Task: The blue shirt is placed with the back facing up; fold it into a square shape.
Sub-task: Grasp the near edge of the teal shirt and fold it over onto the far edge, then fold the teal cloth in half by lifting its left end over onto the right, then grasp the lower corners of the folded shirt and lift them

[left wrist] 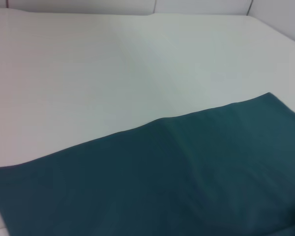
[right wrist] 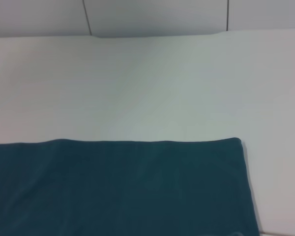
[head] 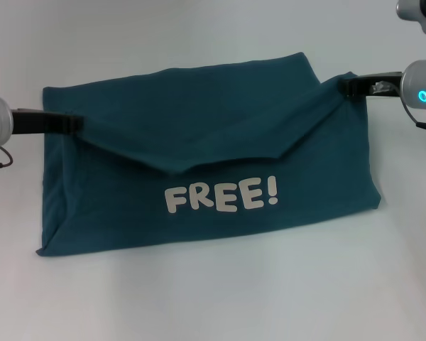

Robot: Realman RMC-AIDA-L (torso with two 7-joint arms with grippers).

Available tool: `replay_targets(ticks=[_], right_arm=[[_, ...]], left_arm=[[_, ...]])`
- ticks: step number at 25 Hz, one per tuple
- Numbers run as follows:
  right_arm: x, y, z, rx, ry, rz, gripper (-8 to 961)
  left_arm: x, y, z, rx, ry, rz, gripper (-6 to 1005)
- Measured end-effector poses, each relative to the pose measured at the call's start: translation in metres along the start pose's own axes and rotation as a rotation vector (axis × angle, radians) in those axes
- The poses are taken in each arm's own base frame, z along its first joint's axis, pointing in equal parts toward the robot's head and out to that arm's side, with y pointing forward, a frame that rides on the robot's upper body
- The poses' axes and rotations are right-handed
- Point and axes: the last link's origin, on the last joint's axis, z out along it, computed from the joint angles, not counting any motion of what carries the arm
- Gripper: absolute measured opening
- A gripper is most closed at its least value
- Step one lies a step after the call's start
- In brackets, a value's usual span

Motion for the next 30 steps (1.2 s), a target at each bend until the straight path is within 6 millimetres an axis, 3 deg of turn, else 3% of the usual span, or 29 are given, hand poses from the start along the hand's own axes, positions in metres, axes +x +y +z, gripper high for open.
replay_targets(ticks=[13, 21, 30], right_arm=[[-0.002, 0.003, 0.003, 0.018, -0.025, 0.003, 105], [-0.006, 0.006, 0.004, 0.024, -0.035, -0.009, 380], [0.000, 0.006, 0.005, 0.017, -0.017, -0.005, 590]], left_arm=[[-0.012, -0.011, 0.009, 0.115, 0.019, -0.037, 13], [-0.011, -0.012, 0.010, 0.117, 0.016, -0.039, 373], [-0.019, -0.023, -0.002, 0.095, 0.001, -0.111, 571]])
